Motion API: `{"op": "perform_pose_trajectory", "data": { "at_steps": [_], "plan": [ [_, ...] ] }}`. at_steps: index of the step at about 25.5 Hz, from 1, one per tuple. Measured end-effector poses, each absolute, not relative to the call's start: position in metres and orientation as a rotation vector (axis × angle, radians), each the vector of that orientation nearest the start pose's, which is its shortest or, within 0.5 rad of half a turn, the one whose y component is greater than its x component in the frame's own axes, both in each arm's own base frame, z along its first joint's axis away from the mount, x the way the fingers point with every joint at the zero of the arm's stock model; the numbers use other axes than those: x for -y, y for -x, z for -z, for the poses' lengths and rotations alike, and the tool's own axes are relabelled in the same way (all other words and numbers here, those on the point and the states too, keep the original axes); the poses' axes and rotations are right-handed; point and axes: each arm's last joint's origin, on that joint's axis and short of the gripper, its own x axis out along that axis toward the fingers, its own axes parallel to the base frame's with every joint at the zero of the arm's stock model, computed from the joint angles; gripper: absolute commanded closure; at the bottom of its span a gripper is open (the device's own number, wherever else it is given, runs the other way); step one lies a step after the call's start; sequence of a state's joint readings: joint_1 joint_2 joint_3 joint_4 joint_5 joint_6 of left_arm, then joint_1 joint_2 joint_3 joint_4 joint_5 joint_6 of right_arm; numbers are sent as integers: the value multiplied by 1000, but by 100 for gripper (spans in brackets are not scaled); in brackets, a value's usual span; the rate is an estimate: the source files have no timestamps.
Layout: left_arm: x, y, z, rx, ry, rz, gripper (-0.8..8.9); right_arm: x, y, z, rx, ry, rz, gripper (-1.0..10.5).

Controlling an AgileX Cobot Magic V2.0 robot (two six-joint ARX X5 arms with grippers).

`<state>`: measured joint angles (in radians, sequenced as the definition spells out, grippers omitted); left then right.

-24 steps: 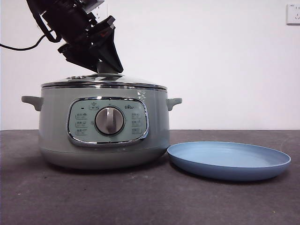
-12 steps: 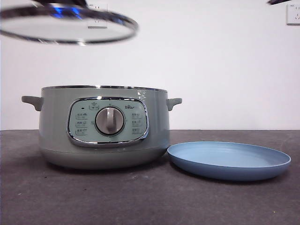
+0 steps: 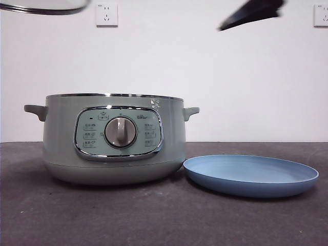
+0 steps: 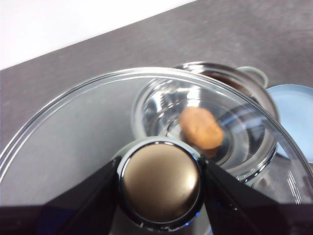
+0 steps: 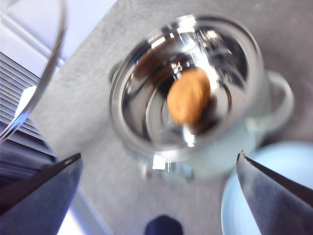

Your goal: Take the potato out from the steamer,put the potato on the plate,close the lid

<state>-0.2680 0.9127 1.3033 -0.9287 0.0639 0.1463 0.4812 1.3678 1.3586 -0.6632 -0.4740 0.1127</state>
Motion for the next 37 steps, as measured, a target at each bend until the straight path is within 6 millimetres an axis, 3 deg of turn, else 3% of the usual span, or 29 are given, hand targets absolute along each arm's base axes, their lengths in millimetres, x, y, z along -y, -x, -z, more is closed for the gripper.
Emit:
{"op": "perform_pose_trajectory", "data": {
  "at_steps": [9,16,21,26,33,37],
  "plan": [
    [31,-105,-414,-514,-183,361,822,-234,-299,-355,-747,41,-852,289],
    [26,-87,-415,-507,-179,359,822,-284,-325,-309,-779,137,-793,289],
    [24,-80,-413,-517,-180,359,822,-302,-339,-269,-814,182,-743,289],
    [24,-79,-413,-521,-178,367,822,-310,-347,-241,-865,213,-714,290],
    [24,-79,-413,-521,-178,367,822,-315,-351,-226,-876,224,-717,294],
    [24,-79,-413,-521,-178,367,822,-318,-352,-213,-910,237,-713,434]
  ]
}}
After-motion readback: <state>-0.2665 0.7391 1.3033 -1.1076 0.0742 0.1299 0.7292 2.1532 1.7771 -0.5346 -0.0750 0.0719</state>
